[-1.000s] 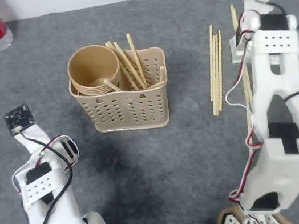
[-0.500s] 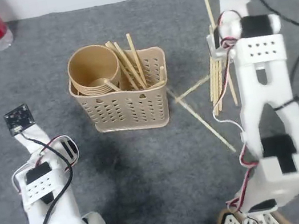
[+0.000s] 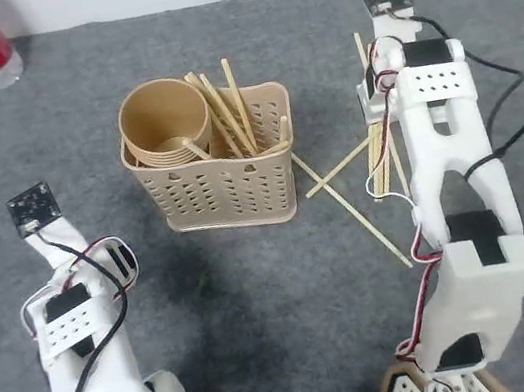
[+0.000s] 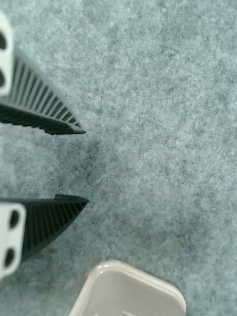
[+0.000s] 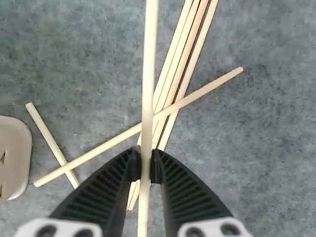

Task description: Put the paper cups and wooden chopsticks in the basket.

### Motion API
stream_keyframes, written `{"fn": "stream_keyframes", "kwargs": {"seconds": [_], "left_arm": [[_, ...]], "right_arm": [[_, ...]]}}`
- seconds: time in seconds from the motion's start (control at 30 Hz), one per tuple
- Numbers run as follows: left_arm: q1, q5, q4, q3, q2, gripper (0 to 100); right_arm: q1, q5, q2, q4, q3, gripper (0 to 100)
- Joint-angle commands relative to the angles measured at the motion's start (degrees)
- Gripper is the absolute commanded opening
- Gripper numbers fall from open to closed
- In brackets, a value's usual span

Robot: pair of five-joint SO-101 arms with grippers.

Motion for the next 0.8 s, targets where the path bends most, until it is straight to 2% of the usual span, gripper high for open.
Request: {"fn": "stream_keyframes", "kwargs": {"seconds": [0.0,0.33,0.47,0.63,0.77], "left_arm": [[0.35,0.0,-1.23,-0.4,-0.26,19],[0.44,0.0,-1.05,-0.4,-0.26,19],[0.35,0.0,-1.05,-0.31,-0.18,19],[0.35,0.0,-1.05,-0.13,-0.18,19],[0.35,0.0,-1.05,0.31,-0.44,19]], "right_arm": [[-2.15,0.44,-8.57,2.51,-4.48,0.7],[-19.82,0.44,-41.8,13.76,-5.27,0.7],[-21.32,0.0,-53.76,11.3,2.2,0.7],[-21.41,0.0,-68.7,-5.41,24.35,0.7],[-21.41,1.05,-80.84,-28.97,44.31,0.7]]}}
